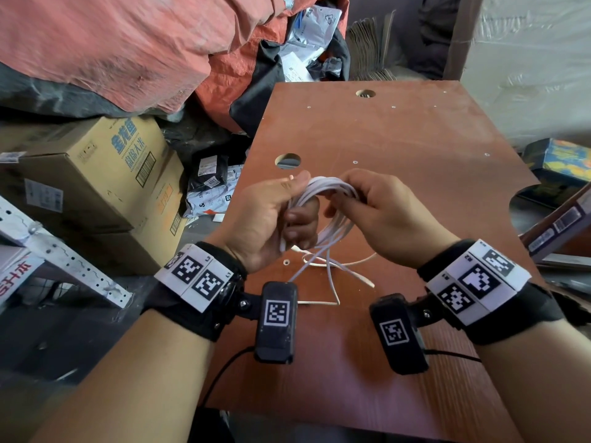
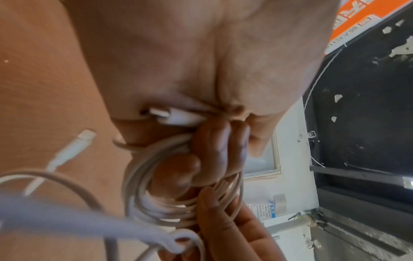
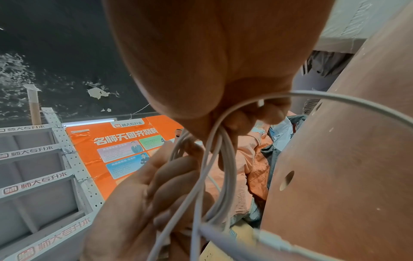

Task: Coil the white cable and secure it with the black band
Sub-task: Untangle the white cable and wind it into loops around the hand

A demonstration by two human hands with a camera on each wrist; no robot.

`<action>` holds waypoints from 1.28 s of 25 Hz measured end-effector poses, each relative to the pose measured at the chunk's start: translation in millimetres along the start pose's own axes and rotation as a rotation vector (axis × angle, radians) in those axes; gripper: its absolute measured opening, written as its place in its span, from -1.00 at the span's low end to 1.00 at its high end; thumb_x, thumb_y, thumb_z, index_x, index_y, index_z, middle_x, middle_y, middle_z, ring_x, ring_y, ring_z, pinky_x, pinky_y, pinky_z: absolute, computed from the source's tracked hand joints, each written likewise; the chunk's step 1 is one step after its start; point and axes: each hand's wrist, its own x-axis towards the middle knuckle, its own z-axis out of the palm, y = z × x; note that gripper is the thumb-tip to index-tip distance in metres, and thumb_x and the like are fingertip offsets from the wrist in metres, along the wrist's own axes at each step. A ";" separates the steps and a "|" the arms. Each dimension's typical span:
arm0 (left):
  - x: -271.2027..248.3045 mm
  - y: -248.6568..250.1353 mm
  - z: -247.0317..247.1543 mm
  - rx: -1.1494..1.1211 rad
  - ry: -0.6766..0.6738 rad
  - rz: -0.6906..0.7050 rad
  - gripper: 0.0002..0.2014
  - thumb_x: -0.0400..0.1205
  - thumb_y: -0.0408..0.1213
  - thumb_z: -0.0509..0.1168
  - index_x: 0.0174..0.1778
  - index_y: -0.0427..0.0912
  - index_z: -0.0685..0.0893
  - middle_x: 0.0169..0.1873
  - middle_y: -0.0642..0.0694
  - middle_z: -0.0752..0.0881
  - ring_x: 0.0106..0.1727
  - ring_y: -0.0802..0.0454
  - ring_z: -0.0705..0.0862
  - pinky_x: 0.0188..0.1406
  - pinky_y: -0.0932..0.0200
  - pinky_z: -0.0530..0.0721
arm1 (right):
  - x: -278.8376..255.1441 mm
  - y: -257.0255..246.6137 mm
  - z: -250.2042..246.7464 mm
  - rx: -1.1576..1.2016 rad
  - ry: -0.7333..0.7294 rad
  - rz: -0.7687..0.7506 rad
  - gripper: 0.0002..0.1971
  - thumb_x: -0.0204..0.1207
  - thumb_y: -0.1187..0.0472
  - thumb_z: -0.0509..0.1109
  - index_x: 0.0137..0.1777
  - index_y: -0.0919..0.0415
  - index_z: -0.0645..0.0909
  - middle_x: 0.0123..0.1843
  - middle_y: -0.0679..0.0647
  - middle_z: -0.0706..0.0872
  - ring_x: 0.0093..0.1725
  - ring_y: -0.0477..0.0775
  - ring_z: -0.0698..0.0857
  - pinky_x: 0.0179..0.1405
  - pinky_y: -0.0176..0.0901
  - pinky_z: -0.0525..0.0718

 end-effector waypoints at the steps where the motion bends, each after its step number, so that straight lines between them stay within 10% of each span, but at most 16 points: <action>1: 0.1 -0.5 -0.5 0.017 -0.002 -0.010 -0.61 0.77 -0.03 0.05 -0.28 -0.21 0.43 -0.62 -0.01 0.15 -0.65 0.07 0.13 -0.56 0.18 0.33 | -0.6 0.0 1.9 0.024 -0.013 -0.004 -0.90 0.67 0.24 0.33 -0.02 0.18 0.68 -0.32 -0.20 0.68 -0.33 -0.33 0.62 -0.35 -0.49 0.44; 7: -2.1 -5.4 -0.8 0.112 0.013 -0.018 -0.74 0.58 -0.27 0.31 -0.46 -0.09 0.61 -0.70 0.05 0.13 -0.75 0.15 0.08 -0.63 0.24 0.01 | -4.0 -1.3 1.9 0.129 -0.131 -0.061 -0.52 0.66 0.31 0.33 0.56 0.09 0.41 0.21 -0.10 0.69 -0.27 -0.49 0.60 -0.21 -0.57 0.50; 12: -2.4 -5.0 -1.5 0.095 0.033 -0.010 -0.88 0.52 -0.36 0.26 -0.25 -0.29 0.68 -0.76 0.06 0.20 -0.78 0.15 0.14 -0.62 0.25 0.07 | -4.0 -7.4 -3.6 0.226 -0.163 -0.065 -0.84 0.66 0.30 0.36 0.20 0.16 0.63 -0.23 -0.02 0.72 -0.39 0.03 0.75 -0.36 -0.06 0.75; 18: 8.4 -14.6 0.0 0.195 0.221 0.123 -0.92 0.61 -0.51 0.32 -0.17 -0.31 0.57 -0.58 -0.07 0.30 -0.61 0.10 0.26 -0.62 0.23 0.22 | 1.1 2.5 -4.9 0.278 -0.090 0.054 -0.88 0.62 0.19 0.43 -0.06 0.26 0.66 -0.31 0.20 0.76 -0.35 0.16 0.81 -0.23 0.22 0.79; 24: 4.7 -11.4 -5.6 0.229 0.076 0.021 -0.76 0.51 -0.40 0.44 0.09 -0.35 0.70 -0.48 -0.10 0.52 -0.60 0.07 0.44 -0.61 0.22 0.46 | -0.6 1.5 -10.2 0.154 -0.122 -0.035 -0.93 0.61 0.29 0.43 -0.07 0.27 0.73 -0.36 0.09 0.73 -0.39 0.05 0.76 -0.36 -0.19 0.70; 30: -3.4 -4.1 -5.9 0.282 0.019 0.033 -0.56 0.44 -0.51 0.47 0.27 -0.41 0.65 -0.27 -0.22 0.79 -0.38 -0.04 0.76 -0.37 0.13 0.75 | -1.5 1.2 -8.5 0.042 -0.137 -0.064 -0.86 0.63 0.23 0.40 -0.15 0.17 0.72 -0.40 0.02 0.71 -0.41 -0.04 0.70 -0.38 -0.22 0.63; 32: -5.5 3.1 -5.0 0.322 0.001 -0.018 -0.61 0.53 -0.23 0.40 0.20 -0.41 0.71 -0.19 -0.43 0.80 -0.36 -0.19 0.77 -0.31 0.05 0.76 | -1.0 3.3 -7.6 -0.010 -0.116 -0.050 -0.86 0.61 0.24 0.40 -0.18 0.20 0.71 -0.41 0.03 0.69 -0.40 -0.02 0.69 -0.36 -0.10 0.63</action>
